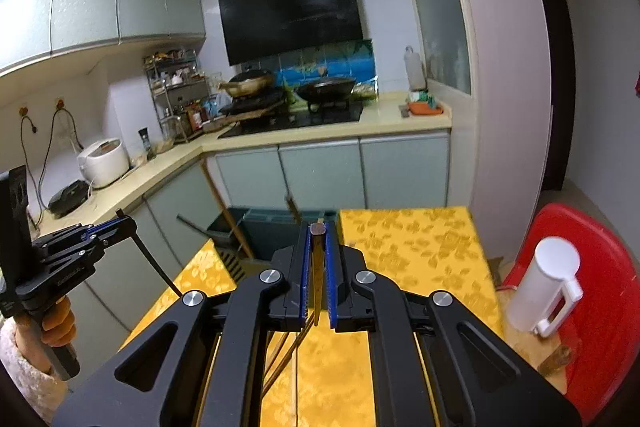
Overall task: Organize utensils
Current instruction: 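Lift both held chopsticks and carry them above the green holder, then lower both chopsticks into the holder and open both tools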
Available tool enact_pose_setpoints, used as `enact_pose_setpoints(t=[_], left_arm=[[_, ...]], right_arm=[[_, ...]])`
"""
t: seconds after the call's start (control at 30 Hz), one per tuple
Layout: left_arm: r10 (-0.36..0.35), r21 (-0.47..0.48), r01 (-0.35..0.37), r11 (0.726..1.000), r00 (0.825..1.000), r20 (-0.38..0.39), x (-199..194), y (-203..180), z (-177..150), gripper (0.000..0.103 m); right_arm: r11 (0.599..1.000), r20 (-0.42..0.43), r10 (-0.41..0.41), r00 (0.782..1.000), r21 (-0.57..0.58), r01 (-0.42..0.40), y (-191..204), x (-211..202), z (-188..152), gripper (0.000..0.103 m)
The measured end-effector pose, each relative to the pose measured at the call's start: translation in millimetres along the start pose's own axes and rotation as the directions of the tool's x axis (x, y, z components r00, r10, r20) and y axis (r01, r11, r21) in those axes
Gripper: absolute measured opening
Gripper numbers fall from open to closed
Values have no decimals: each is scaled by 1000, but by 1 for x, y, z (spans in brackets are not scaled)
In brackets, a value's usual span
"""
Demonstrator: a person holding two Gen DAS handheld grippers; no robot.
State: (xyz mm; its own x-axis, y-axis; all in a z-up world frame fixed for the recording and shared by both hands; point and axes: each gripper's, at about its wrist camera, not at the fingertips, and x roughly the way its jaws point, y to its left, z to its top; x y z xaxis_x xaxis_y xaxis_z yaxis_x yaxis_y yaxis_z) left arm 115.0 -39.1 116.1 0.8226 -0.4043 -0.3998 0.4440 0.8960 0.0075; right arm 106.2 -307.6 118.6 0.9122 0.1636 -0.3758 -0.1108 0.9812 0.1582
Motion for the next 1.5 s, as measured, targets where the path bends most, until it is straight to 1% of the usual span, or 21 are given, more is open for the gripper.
enact_pose_setpoints(t=[0.17, 0.27, 0.4, 0.53, 0.77, 0.9, 0.97, 1.07, 1.17, 1.33, 1.5], left_arm=[[-23, -19, 24, 1000, 999, 44, 2, -4, 36, 7], [-23, -26, 25, 999, 997, 76, 5, -9, 58, 7], [7, -17, -5, 1000, 995, 103, 16, -16, 79, 7], [31, -28, -28, 999, 992, 119, 29, -21, 93, 7], [101, -52, -95, 994, 986, 130, 60, -18, 108, 7], [111, -62, -104, 993, 988, 110, 77, -14, 109, 7], [128, -54, -123, 991, 987, 99, 86, -13, 105, 7], [150, -56, -146, 988, 986, 76, 100, -7, 101, 7], [158, -75, -153, 985, 986, 52, 112, 1, 96, 7], [158, -97, -156, 983, 987, 10, 130, 8, 84, 7], [154, -90, -155, 984, 988, -23, 138, 8, 67, 7]], right_arm=[[1000, 36, -25, 999, -1, 25, 0, -2, 26, 7], [999, 58, -38, 998, -10, 39, 2, -3, 39, 7], [998, 72, -63, 995, -18, 64, 3, 3, 50, 7], [995, 86, -92, 992, -28, 95, 5, 18, 59, 7], [995, 79, -90, 993, -23, 92, 10, 42, 71, 7], [997, 91, -75, 993, 0, 75, 10, 42, 79, 7], [997, 93, -76, 993, 2, 76, 12, 46, 84, 7], [997, 80, -76, 994, 1, 76, 15, 55, 85, 7], [996, 63, -84, 995, -7, 84, 17, 65, 83, 7], [995, 3, -94, 996, -18, 94, 21, 91, 70, 7], [994, -59, -101, 993, -37, 99, 25, 111, 52, 7]])
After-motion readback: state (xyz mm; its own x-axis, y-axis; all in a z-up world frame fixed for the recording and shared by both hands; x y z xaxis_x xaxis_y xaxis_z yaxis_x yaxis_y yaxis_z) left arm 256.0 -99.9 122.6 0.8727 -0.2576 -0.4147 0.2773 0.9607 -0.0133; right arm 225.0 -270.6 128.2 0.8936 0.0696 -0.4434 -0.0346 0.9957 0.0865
